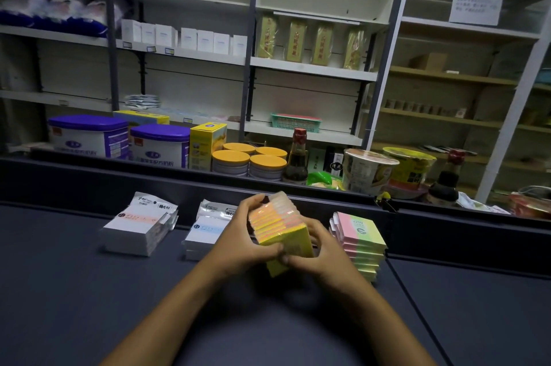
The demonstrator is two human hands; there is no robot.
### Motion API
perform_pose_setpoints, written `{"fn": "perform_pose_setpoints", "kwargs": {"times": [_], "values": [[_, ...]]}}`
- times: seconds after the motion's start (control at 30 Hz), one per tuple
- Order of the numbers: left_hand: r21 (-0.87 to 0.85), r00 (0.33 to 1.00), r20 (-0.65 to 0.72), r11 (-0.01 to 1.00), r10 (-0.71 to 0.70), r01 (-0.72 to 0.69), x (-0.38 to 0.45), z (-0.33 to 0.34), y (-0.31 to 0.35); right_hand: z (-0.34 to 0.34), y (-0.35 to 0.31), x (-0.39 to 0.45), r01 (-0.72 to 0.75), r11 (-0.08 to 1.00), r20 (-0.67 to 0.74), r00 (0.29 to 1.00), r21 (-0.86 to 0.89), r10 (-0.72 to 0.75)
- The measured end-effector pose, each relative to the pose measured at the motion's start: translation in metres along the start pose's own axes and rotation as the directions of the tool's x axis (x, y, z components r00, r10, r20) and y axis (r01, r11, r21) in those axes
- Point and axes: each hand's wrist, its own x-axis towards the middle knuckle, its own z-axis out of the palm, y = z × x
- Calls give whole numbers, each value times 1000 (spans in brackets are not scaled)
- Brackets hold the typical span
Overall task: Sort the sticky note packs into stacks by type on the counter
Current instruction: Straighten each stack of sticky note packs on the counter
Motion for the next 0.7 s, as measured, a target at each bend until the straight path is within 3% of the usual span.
{"fn": "perform_pose_setpoints", "kwargs": {"times": [0.2, 0.33, 0.5, 0.7], "values": [[127, 996, 91, 992, -25, 13, -1, 2, -8, 2, -5, -7, 2, 999, 91, 996, -36, 1], [79, 991, 110, 995, -71, 63, 1, 4, -10, 3, -4, -6, 13, 997, 35, 999, -74, -11], [87, 957, 162, 970, -241, 229, 1, 11, -20, 11, 11, -4, 49, 976, 10, 999, -211, -48], [106, 949, 123, 955, -290, 278, 0, 24, -24, 18, 14, -3, 65, 975, -41, 996, -211, -76]]}}
